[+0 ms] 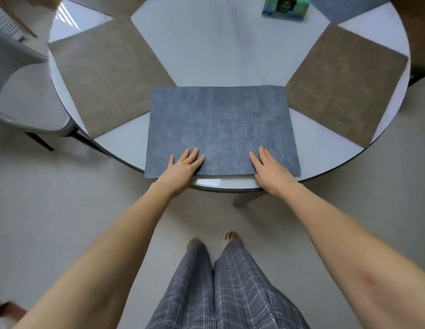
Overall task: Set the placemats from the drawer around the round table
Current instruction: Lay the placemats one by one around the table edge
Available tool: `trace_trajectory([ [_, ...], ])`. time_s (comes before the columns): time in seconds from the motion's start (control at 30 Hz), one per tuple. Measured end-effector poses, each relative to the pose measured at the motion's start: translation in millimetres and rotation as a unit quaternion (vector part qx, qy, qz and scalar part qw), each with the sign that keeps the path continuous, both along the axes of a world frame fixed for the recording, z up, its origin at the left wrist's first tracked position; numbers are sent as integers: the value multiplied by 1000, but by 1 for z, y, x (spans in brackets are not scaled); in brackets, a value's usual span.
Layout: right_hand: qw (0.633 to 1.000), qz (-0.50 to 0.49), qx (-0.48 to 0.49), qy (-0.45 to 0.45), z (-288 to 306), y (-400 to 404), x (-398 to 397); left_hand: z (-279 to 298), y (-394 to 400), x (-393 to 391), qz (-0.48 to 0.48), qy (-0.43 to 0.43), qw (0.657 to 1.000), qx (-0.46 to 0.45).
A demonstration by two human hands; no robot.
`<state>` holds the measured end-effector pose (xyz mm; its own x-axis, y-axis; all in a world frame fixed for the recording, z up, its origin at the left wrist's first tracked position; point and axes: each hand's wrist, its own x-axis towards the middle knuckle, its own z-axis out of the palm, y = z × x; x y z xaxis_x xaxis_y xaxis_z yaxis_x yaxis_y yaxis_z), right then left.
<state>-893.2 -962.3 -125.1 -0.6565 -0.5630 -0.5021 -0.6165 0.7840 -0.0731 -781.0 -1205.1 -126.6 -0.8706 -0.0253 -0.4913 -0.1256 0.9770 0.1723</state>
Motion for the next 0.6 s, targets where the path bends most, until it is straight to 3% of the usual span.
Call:
trace_trajectory([
  [0.6, 996, -22, -3, 88, -14, -7, 27, -13, 11, 5, 6, 53, 997, -60],
])
